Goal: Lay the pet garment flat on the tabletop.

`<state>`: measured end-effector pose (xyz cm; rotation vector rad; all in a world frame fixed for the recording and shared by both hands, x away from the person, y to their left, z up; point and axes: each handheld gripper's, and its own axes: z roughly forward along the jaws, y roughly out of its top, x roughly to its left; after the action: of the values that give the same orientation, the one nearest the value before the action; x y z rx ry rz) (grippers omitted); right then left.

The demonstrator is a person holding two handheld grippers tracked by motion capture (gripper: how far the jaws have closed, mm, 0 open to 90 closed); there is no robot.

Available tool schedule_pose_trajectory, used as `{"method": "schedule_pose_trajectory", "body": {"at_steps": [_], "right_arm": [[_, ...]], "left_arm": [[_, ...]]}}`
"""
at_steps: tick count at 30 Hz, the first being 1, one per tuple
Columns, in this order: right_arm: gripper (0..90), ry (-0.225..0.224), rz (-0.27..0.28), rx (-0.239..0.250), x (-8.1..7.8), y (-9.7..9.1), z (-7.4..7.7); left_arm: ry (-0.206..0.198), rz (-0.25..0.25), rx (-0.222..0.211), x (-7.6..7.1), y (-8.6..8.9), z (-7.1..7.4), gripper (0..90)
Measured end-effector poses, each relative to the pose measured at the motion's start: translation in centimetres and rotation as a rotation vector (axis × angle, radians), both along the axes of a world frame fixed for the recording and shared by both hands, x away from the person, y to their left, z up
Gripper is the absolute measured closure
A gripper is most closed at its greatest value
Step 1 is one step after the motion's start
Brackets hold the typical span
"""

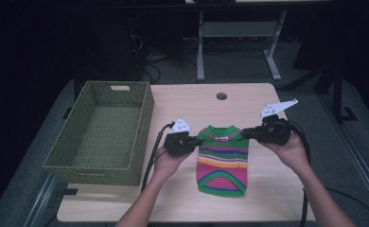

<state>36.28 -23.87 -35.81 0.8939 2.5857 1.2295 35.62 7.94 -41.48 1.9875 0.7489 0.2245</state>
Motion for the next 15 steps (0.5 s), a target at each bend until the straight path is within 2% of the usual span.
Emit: {"method": "schedule_pose_trajectory", "body": {"at_steps": [10, 15], "right_arm": [[82.2, 0.01, -0.017, 0.003, 1.6, 0.5, -0.6], [82.0, 0.019, -0.035, -0.001, 2.6, 0.9, -1.0]], "left_arm": [[0.006, 0.045, 0.012, 0.9, 0.6, -0.4, 82.9], [0.022, 0.07, 0.01, 1.5, 0.9, -0.9, 82.9]]}}
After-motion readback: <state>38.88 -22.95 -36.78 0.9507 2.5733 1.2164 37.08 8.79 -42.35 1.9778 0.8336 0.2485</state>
